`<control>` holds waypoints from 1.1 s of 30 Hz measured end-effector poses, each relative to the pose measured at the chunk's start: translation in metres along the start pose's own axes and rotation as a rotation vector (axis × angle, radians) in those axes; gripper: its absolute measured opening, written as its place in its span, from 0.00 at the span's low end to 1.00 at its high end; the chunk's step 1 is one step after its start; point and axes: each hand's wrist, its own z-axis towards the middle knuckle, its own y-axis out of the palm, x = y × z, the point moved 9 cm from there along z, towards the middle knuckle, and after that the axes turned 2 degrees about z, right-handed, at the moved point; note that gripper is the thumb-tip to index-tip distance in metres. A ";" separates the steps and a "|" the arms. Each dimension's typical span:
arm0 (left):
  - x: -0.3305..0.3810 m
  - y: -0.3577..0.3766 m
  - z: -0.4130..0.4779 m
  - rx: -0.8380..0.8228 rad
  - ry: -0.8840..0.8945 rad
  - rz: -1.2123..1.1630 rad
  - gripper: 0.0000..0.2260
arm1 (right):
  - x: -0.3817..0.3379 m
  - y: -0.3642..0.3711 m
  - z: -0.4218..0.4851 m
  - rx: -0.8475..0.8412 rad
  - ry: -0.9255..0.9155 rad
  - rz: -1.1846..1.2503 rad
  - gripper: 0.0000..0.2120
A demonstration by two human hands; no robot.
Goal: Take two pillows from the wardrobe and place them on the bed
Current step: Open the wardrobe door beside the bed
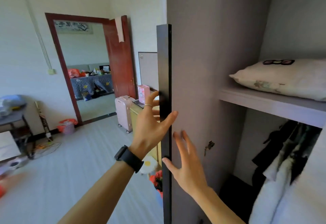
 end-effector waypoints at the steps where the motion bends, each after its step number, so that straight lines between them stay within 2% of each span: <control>1: -0.005 -0.005 0.006 0.024 -0.017 0.000 0.27 | -0.003 0.010 0.005 0.010 -0.010 -0.005 0.42; 4: -0.023 -0.021 0.021 0.066 -0.071 0.002 0.24 | -0.011 0.035 0.018 0.024 -0.016 0.026 0.42; 14: -0.062 -0.048 0.045 0.043 -0.163 0.131 0.26 | -0.017 0.078 0.050 0.018 -0.001 0.000 0.44; 17: -0.062 -0.046 0.029 0.050 -0.134 0.128 0.25 | -0.018 0.070 0.045 -0.007 -0.033 0.048 0.41; 22: -0.091 -0.033 -0.045 0.184 -0.146 0.209 0.17 | 0.017 0.015 -0.004 0.055 -0.009 0.140 0.30; 24: -0.110 -0.005 -0.076 0.096 -0.192 0.209 0.16 | 0.037 -0.017 -0.033 0.124 0.028 0.137 0.26; 27: -0.130 0.055 -0.112 -0.126 -0.250 0.235 0.16 | 0.070 -0.056 -0.076 0.169 0.115 0.081 0.22; 33: -0.122 0.187 -0.146 -0.541 -0.200 0.252 0.17 | 0.120 -0.136 -0.131 0.210 0.285 -0.171 0.19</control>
